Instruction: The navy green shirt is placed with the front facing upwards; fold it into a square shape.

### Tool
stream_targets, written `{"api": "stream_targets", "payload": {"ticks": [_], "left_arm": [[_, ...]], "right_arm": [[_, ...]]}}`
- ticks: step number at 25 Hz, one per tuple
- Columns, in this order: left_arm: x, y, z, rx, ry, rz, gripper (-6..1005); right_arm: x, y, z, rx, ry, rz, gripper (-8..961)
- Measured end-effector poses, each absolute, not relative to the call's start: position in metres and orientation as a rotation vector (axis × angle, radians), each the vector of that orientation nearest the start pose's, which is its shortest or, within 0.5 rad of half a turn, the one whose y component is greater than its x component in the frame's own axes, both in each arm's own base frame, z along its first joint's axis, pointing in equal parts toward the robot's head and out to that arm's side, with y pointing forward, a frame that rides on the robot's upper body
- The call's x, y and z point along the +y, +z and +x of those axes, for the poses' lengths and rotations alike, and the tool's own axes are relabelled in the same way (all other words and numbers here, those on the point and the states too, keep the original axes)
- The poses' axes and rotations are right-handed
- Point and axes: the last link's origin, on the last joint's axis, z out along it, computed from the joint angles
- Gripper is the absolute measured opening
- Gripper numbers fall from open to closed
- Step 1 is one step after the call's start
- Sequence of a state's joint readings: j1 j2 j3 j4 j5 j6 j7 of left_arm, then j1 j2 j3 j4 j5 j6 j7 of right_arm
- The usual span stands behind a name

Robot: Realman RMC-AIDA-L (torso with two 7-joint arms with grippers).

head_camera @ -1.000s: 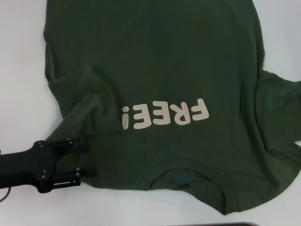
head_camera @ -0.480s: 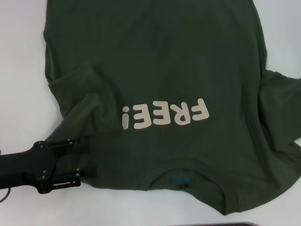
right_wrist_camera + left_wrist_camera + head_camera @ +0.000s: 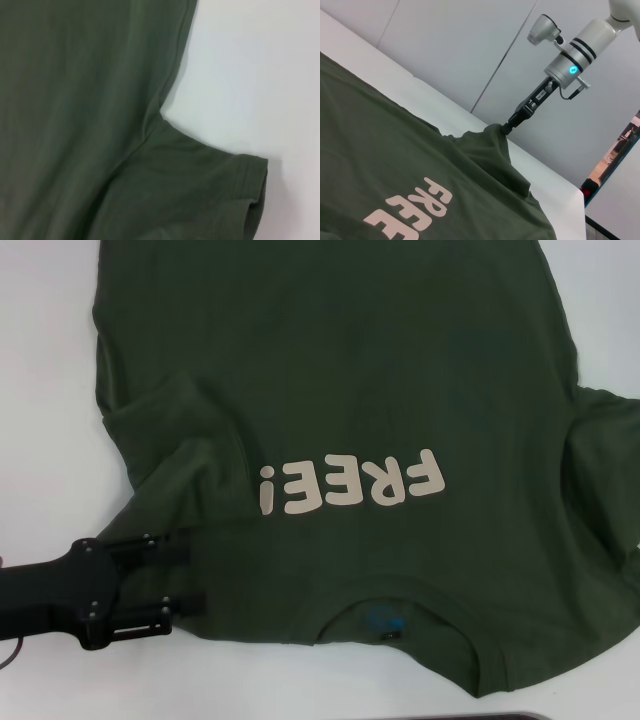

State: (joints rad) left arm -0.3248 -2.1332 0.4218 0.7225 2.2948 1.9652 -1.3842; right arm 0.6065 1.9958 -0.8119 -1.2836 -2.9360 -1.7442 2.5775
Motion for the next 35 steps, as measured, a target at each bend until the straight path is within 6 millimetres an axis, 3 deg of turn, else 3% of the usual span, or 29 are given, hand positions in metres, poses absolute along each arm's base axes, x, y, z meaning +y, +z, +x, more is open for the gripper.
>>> {"api": "stream_targets", "payload": {"ticks": [8,19,35], "left_arm": [[0.214,0.005,-0.310,-0.976,-0.838,-2.827,718],[0.217,0.007,-0.310,-0.968,-0.841,-2.813,717],[0.222,0.008,-0.310,-0.952,-0.829,-2.800,717]], "right_arm": [[0.347,0.121,0.255,1.492,-0.477,-2.216,0],[0.367,0.083,0.206,1.409,-0.481,-2.392,0],[0.379,0.020,0.206,1.507,-0.349,-2.520,5]]}}
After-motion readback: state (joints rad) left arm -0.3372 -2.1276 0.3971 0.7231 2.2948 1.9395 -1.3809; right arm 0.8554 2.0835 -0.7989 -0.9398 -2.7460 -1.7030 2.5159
